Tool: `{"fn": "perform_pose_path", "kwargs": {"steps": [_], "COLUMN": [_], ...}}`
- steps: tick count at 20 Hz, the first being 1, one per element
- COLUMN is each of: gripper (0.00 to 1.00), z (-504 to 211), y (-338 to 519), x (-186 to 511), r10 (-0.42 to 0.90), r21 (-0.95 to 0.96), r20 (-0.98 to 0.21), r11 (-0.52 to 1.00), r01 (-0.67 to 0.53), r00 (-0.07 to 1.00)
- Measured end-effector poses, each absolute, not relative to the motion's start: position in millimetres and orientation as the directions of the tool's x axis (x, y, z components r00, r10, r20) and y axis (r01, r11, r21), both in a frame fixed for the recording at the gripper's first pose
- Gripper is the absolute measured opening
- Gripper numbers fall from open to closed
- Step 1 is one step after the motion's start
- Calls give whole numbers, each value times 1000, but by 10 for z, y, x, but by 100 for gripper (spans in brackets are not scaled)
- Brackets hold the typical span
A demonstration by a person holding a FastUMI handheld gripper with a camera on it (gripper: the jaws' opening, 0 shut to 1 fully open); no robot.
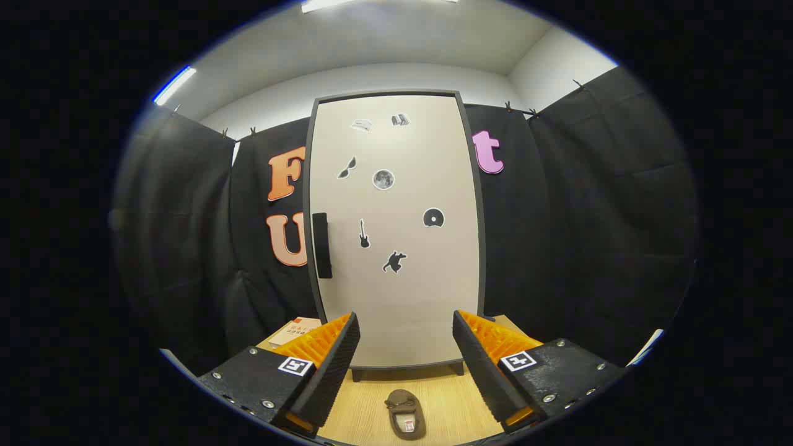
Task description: Open the shoe cabinet door, grab the shoes and put them into the shoe cabinet, then close the shoe cabinet door.
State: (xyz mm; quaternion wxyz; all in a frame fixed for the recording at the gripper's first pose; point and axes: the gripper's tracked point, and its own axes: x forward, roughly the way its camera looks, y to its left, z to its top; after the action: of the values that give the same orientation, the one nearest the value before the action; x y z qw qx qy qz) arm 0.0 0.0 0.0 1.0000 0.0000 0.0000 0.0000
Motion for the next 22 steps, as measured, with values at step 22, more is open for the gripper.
{"fn": "perform_pose_path", "kwargs": {"steps": [22], "gripper": [95], "z": [-57], "y": [2], "x": [-108], "r10": [56], "r21": [-24], "r20": [-46], "r11": [998], "r01": [-57], "r00": [997]}}
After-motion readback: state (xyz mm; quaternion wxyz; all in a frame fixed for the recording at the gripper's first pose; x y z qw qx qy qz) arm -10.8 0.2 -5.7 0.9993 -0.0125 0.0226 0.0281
